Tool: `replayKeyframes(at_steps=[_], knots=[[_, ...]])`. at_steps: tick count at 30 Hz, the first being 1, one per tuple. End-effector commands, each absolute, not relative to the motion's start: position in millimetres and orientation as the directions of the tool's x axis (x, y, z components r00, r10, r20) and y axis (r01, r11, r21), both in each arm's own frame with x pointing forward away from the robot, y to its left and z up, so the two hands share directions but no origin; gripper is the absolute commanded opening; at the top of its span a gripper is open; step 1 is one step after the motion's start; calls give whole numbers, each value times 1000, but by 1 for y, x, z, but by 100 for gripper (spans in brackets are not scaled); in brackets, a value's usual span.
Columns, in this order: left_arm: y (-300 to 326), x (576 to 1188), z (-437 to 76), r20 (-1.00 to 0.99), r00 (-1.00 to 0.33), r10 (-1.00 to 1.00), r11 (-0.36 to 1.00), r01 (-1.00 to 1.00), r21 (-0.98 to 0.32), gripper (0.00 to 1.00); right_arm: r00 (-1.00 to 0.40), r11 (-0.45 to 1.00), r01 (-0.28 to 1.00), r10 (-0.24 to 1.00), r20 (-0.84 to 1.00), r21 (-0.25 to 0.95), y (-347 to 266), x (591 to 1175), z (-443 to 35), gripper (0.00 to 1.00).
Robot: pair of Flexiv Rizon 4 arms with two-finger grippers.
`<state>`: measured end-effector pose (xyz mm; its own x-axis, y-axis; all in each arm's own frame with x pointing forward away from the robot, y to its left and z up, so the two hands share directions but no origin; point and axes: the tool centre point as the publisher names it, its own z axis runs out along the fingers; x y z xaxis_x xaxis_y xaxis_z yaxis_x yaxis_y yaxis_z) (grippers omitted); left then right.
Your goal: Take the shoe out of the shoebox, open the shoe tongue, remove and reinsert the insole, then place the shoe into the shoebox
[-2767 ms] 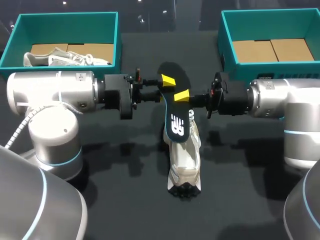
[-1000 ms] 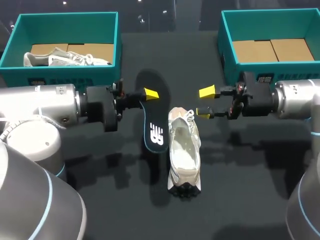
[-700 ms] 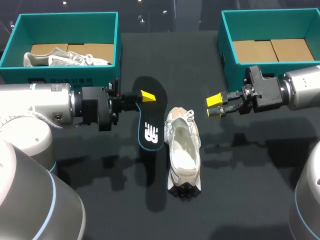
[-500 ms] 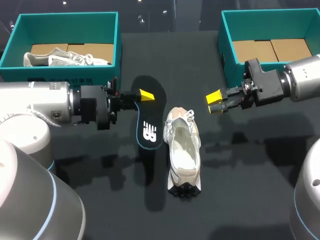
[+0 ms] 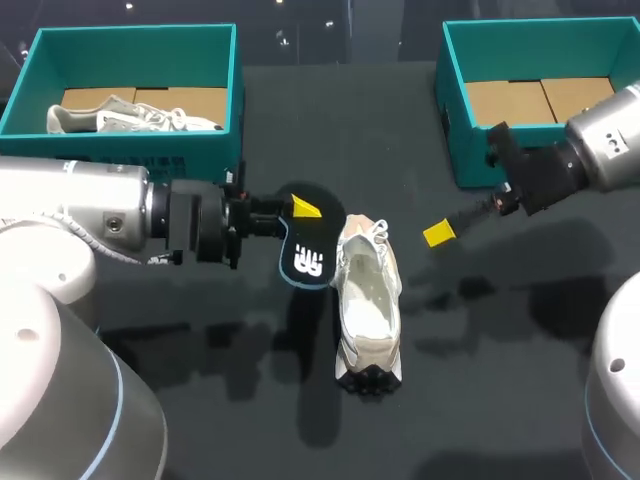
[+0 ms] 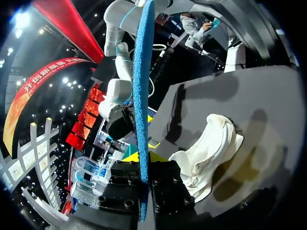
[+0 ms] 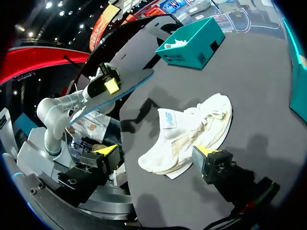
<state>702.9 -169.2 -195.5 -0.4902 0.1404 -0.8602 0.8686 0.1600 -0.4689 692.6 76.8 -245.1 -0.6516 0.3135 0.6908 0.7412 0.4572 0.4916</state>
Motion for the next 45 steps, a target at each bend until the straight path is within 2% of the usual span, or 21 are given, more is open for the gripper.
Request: replayKeyframes(at_steps=[1,8,18,20,30,31,33,34,37,45], knots=[[-164,704,-191,-856,-491,160,156,869,-469,0,-681,553,702,336,650,450,77,694,-238,100],[-171,696,-195,-844,-513,158,150,857,-493,0,-681,553,702,336,650,450,77,694,-238,100],[-201,642,-196,-731,-680,63,115,732,-671,0,-824,694,528,282,491,489,58,676,-277,100],[-206,633,-195,-728,-682,75,98,731,-675,0,-828,715,507,248,503,482,49,674,-288,100],[-210,629,-198,-729,-680,82,105,733,-672,0,-828,715,507,248,503,482,49,674,-288,100],[-213,626,-200,-715,-694,87,101,720,-686,0,-860,735,444,189,475,513,52,674,-292,100],[-216,621,-202,-707,-702,86,105,712,-694,0,-881,756,423,214,423,499,56,673,-301,100],[-218,615,-203,-691,-716,93,99,698,-710,0,-912,779,356,169,374,516,61,670,-308,100],[-222,608,-208,-658,-745,106,104,667,-738,0,-948,808,268,124,294,525,69,662,-319,100],[-229,601,-217,-616,-778,122,127,628,-768,0,-972,834,182,71,226,520,71,653,-337,100]])
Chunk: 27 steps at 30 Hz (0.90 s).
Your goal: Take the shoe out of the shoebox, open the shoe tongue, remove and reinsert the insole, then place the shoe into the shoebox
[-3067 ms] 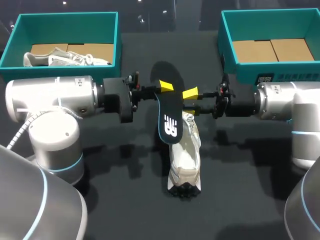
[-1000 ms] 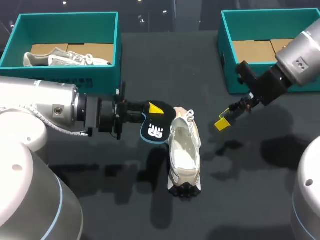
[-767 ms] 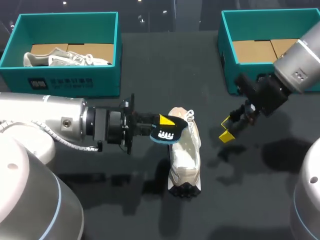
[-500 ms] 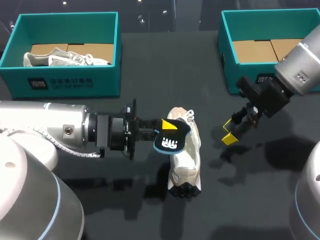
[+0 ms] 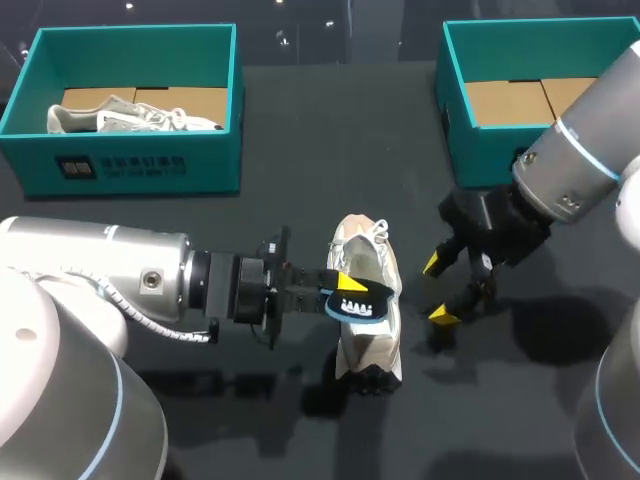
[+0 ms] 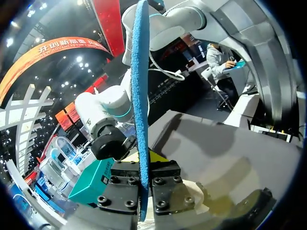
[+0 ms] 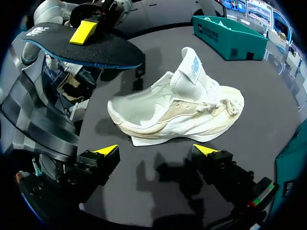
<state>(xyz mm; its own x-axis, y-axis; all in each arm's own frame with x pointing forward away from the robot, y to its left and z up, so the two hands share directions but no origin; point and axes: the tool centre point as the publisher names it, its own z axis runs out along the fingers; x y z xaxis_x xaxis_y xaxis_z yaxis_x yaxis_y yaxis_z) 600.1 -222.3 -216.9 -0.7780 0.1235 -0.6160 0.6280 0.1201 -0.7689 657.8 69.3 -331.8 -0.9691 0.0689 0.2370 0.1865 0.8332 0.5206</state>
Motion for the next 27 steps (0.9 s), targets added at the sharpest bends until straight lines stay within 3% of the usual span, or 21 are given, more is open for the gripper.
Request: replayKeyframes(at_steps=[1,9,11,17,27], knots=[[-229,601,-217,-616,-778,122,127,628,-768,0,-972,834,182,71,226,520,71,653,-337,100],[-229,601,-217,-616,-778,122,127,628,-768,0,-972,834,182,71,226,520,71,653,-337,100],[-235,603,-225,-617,-777,129,120,629,-768,0,-985,847,112,25,172,519,75,652,-342,100],[-240,604,-232,-594,-795,126,106,606,-788,0,-992,872,76,16,127,484,80,651,-353,100],[-251,603,-242,-577,-804,145,99,592,-800,0,-994,892,95,63,87,442,86,649,-361,100]])
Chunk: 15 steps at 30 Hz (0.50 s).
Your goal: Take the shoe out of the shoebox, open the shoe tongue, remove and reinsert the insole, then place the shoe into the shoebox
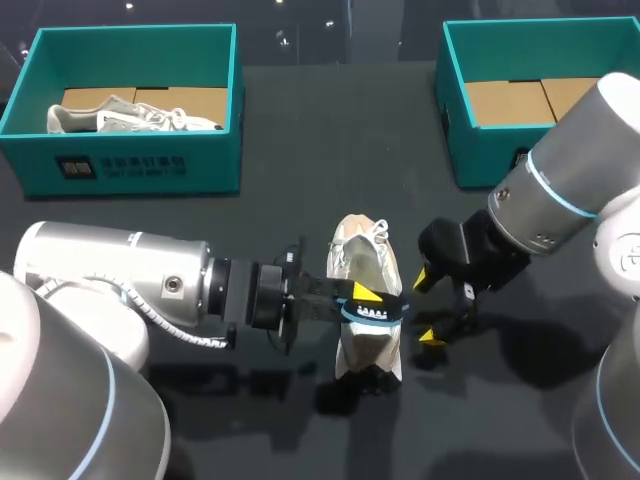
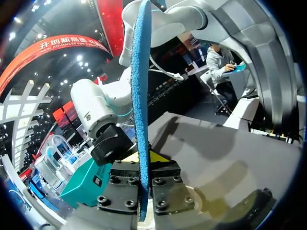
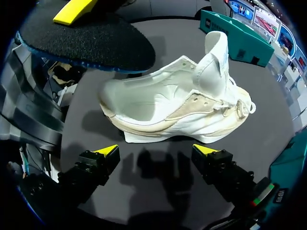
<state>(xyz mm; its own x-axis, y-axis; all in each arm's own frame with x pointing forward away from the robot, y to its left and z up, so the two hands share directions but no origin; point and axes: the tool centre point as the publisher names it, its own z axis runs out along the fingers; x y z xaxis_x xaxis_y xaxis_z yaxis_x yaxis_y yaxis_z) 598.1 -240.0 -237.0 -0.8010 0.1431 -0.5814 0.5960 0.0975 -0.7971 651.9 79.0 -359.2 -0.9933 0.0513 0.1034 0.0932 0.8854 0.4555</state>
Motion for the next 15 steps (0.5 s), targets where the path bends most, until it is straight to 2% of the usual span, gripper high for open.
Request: replayKeyframes(at_steps=[1,15], knots=[[-251,603,-242,-575,-805,144,99,590,-801,0,-994,894,95,64,83,438,87,649,-361,100],[-251,601,-246,-545,-822,166,118,565,-817,0,-993,896,115,91,75,428,90,648,-363,100]])
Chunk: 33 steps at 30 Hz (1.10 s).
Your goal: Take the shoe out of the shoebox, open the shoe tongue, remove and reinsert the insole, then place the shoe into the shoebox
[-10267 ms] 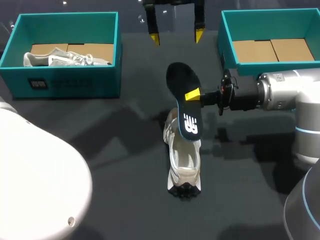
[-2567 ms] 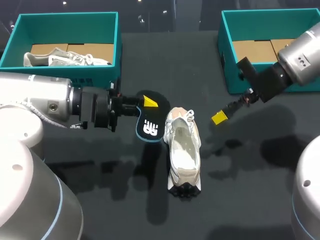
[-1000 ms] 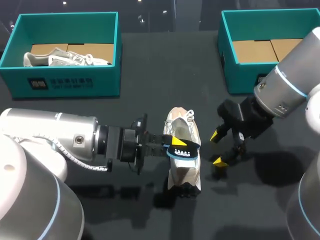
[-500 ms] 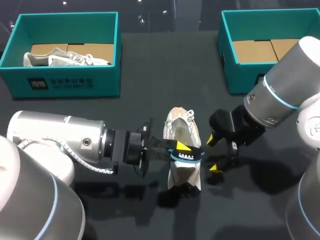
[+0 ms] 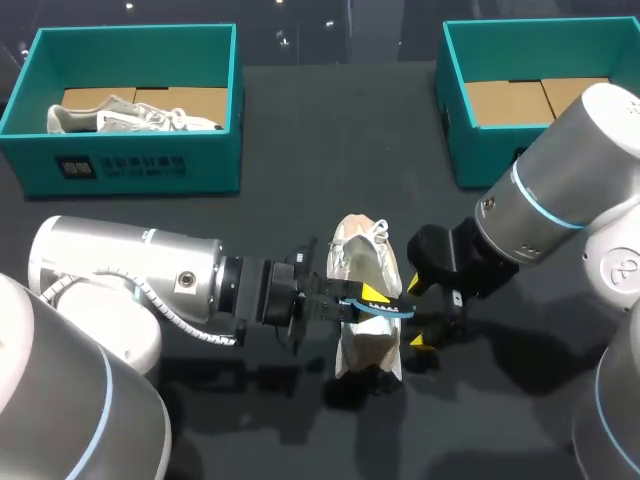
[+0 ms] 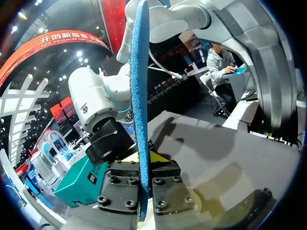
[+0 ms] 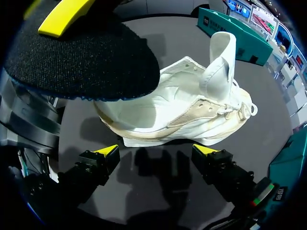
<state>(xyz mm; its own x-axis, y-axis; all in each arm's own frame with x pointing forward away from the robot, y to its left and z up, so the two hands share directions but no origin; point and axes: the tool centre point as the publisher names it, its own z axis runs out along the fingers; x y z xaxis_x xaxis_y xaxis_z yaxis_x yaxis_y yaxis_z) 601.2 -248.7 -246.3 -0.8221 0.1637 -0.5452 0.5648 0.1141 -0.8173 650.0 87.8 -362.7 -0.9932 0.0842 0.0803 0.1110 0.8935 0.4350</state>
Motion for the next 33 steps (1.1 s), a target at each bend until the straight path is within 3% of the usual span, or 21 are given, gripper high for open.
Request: replayKeyframes(at_steps=[1,33], knots=[[-251,601,-246,-545,-822,166,118,565,-817,0,-993,896,115,91,75,428,90,648,-363,100],[-260,608,-274,-509,-850,135,33,518,-855,0,-993,896,115,91,75,428,90,648,-363,100]])
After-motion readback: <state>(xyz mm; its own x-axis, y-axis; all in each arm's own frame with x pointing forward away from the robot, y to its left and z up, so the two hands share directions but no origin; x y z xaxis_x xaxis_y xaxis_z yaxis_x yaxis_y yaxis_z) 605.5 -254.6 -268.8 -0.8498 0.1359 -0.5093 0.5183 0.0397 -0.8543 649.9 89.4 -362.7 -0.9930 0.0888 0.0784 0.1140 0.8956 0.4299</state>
